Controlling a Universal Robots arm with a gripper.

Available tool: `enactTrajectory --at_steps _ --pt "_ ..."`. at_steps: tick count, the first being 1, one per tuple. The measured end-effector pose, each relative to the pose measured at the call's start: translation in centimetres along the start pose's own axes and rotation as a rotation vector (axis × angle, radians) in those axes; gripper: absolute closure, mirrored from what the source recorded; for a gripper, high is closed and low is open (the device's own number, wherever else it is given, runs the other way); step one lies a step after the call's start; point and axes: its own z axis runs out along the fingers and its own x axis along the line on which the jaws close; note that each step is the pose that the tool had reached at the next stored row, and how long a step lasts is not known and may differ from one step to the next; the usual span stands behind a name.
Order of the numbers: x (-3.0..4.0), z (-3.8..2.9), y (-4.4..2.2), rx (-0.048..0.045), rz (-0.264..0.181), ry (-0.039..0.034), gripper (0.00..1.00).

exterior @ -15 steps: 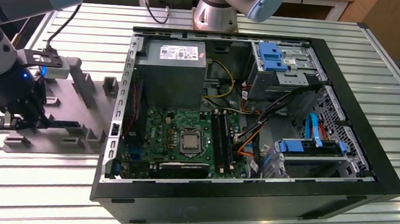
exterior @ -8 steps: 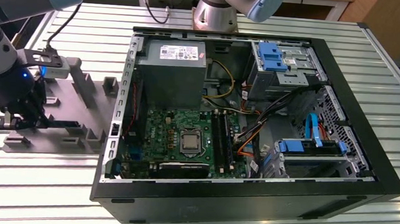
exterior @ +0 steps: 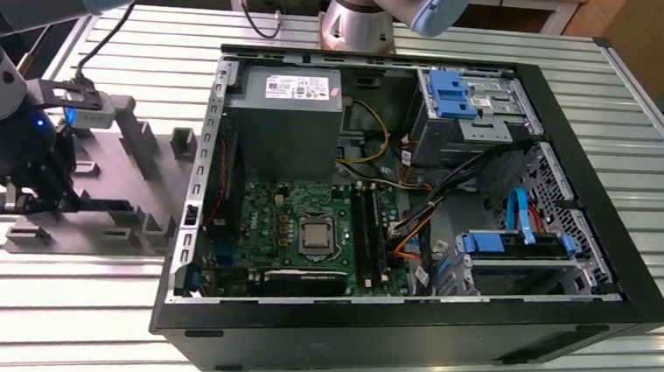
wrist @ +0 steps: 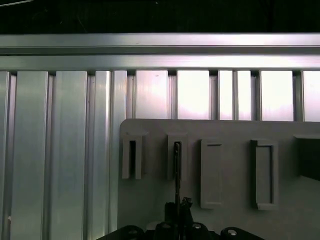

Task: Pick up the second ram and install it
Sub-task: 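Pick up the second ram and move it above second insertion slot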

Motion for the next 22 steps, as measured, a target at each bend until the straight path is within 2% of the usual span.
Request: enactTrajectory --at_steps 8,22 --pt "0.00 -0.46 0.01 0.0001 0.000 -0.0001 0.86" --pt "0.00 -1.79 0.03 0.0002 0.000 -0.0001 0.86"
